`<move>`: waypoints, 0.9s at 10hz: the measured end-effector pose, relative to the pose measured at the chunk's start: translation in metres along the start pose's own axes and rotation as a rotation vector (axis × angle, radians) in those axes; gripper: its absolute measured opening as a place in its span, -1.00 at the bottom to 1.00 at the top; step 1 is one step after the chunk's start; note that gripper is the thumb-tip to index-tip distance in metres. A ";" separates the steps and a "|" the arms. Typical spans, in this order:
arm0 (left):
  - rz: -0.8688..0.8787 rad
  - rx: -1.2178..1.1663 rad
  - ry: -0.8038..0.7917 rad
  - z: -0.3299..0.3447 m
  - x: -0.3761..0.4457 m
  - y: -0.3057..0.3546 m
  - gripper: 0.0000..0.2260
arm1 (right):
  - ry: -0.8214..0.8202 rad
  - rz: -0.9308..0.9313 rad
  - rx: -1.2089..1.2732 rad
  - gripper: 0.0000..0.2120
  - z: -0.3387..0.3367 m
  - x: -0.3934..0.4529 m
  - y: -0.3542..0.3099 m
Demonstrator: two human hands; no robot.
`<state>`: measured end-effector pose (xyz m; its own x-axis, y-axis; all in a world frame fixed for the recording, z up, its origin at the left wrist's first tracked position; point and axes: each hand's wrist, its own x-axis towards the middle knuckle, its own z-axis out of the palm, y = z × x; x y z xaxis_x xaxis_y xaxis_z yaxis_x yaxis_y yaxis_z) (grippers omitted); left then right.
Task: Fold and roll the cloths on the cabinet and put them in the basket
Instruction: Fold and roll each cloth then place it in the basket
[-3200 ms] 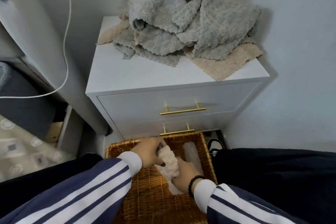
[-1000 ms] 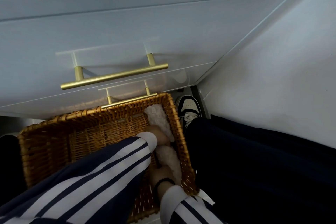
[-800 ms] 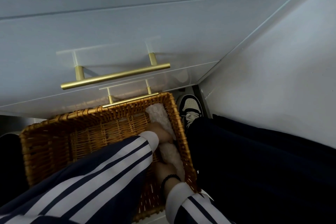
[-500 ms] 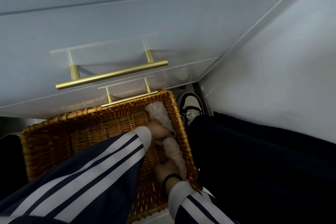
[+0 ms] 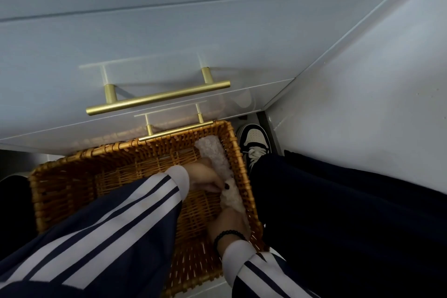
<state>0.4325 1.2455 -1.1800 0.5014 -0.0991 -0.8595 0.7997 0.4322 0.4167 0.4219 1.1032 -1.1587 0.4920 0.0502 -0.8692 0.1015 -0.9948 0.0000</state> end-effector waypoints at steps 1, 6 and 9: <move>0.140 0.165 0.174 0.006 0.010 -0.022 -0.47 | -0.016 -0.042 0.043 -0.64 0.004 -0.006 -0.007; -0.130 0.446 0.133 0.007 0.003 -0.019 -0.82 | -0.218 -0.123 -0.027 -0.62 -0.003 -0.015 -0.005; -0.038 0.537 0.220 -0.010 -0.031 0.016 -0.88 | -0.048 -0.101 -0.029 -0.63 -0.041 -0.024 -0.020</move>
<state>0.4263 1.2640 -1.1498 0.4347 0.1076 -0.8941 0.8999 -0.0893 0.4268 0.4435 1.1253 -1.1174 0.4363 0.1453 -0.8880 0.1744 -0.9818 -0.0750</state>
